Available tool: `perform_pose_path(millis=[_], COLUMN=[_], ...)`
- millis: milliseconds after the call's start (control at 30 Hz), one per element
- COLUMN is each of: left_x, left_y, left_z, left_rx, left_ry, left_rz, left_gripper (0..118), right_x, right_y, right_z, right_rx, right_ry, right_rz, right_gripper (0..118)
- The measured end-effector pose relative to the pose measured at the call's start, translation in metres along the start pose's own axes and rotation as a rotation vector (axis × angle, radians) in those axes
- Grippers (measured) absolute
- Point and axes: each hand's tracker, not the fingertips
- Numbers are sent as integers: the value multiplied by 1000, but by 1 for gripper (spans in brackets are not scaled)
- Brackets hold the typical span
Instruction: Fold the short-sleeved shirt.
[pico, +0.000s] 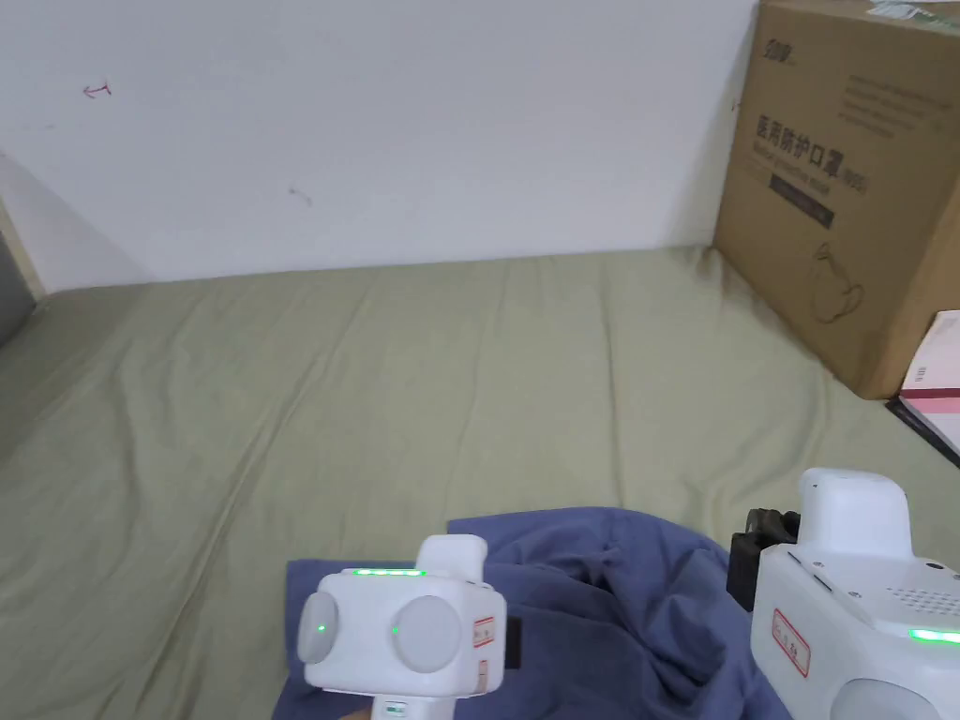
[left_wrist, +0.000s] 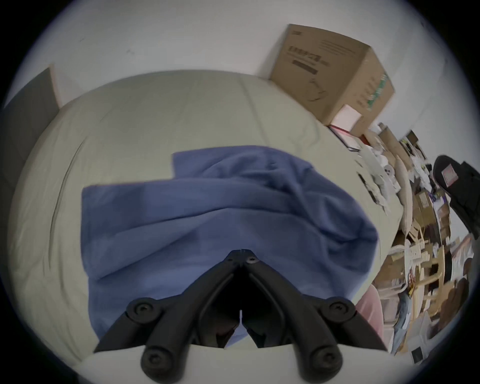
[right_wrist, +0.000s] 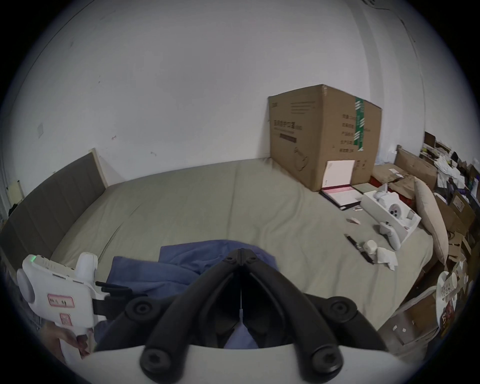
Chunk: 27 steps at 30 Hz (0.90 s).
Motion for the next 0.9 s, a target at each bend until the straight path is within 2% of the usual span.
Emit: perform_pose_path(millis=[133, 167, 200, 233, 267, 300, 333, 467, 500, 533, 567, 600, 633, 667, 733, 800, 900], left_x=[-55, -70, -83, -97, -112, -121, -132, -165, -172, -172, -169, -160, -154, -148, -145, -151, -160], left_y=[15, 23, 32, 41, 54, 62, 71, 89, 87, 81, 75, 77, 77, 74, 72, 73, 73], left_z=[0, -1, -5, -12, -21, -25, -36, -85, -100, -110, -110, -101, -95, -85, -76, -67, -53], left_rx=[30, 24, 5, -13, -10, 8, -11, -85, -129, -164, -127, -95, -69, -37, -25, -35, -2], left_ry=[98, 113, 139, 156, 173, 188, 230, 274, 262, 267, 279, 311, 331, 332, 352, 336, 250], left_rz=[79, 88, 94, 118, 142, 167, 195, 250, 257, 263, 235, 212, 199, 177, 170, 176, 275], left_gripper=[2, 11, 57, 93, 114, 117, 112, 110, 102, 100, 101, 95, 81, 61, 8, 7, 7], right_x=[-23, -29, -34, -39, -44, -47, -50, -59, -60, -61, -62, -62, -62, -62, -56, -48, -32], right_y=[-1, -2, -2, -3, -3, -4, -5, -11, -14, -16, -18, -20, -23, -25, -28, -28, -17], right_z=[-23, -30, -37, -44, -51, -55, -61, -77, -80, -83, -86, -87, -88, -90, -95, -101, -116], right_rx=[-39, -52, -60, -68, -79, -88, -104, -138, -147, -157, -167, -178, -183, -185, -201, -217, -226], right_ry=[41, 51, 56, 63, 68, 73, 83, 93, 96, 99, 102, 102, 99, 94, 95, 107, 146], right_rz=[21, 28, 35, 43, 48, 50, 55, 66, 68, 72, 81, 91, 101, 105, 101, 74, 29], right_gripper=[0, 0, 0, 0, 0, 0, 0, 0, 0, 0, 0, 0, 0, 0, 0, 0, 0])
